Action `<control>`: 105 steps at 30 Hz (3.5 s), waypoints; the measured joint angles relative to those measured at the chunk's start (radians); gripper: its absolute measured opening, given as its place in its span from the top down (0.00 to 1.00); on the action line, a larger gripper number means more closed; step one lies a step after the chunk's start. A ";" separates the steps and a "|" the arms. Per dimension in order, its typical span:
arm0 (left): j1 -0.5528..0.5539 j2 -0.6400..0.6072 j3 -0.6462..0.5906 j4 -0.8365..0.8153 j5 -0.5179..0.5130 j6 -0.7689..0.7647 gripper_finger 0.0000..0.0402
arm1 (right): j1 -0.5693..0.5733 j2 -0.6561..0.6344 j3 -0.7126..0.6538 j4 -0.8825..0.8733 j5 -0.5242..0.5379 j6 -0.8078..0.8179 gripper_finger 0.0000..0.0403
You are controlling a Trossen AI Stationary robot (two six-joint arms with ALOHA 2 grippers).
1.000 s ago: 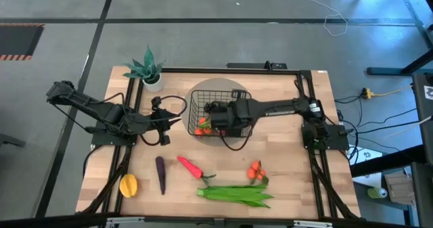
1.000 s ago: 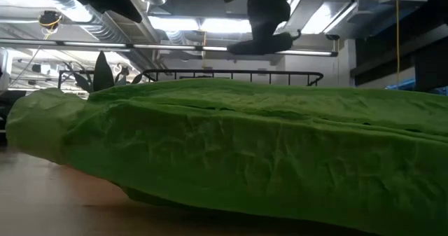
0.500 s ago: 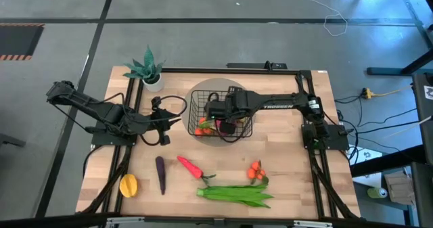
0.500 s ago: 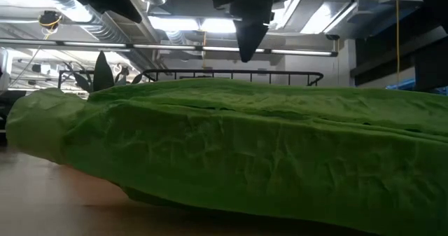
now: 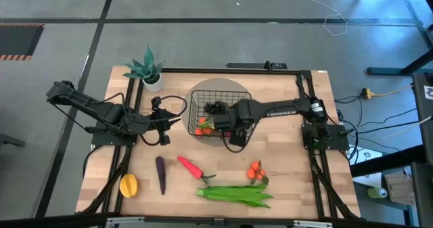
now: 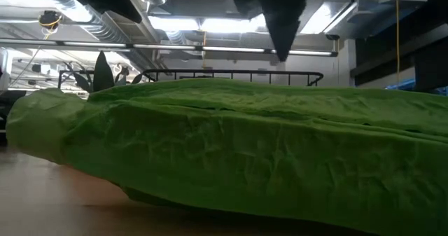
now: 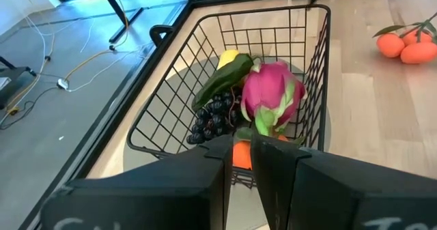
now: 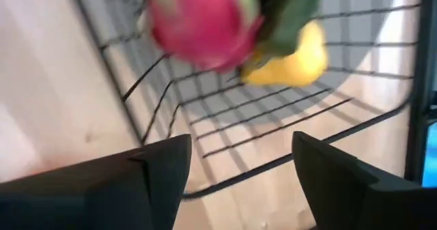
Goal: Build produce basket
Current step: Put the oranges into the black wire basket
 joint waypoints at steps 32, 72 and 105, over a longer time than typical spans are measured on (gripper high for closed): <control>0.000 0.000 0.000 -0.005 0.000 -0.026 0.89 | 0.551 -0.014 -0.257 0.038 -0.153 0.954 0.47; 0.000 0.000 0.000 -0.005 0.000 -0.045 0.89 | 0.573 0.115 -0.258 0.178 -0.178 1.161 0.47; 0.000 0.000 0.000 -0.005 0.000 -0.042 0.89 | 0.562 0.114 -0.258 0.139 -0.124 1.199 0.99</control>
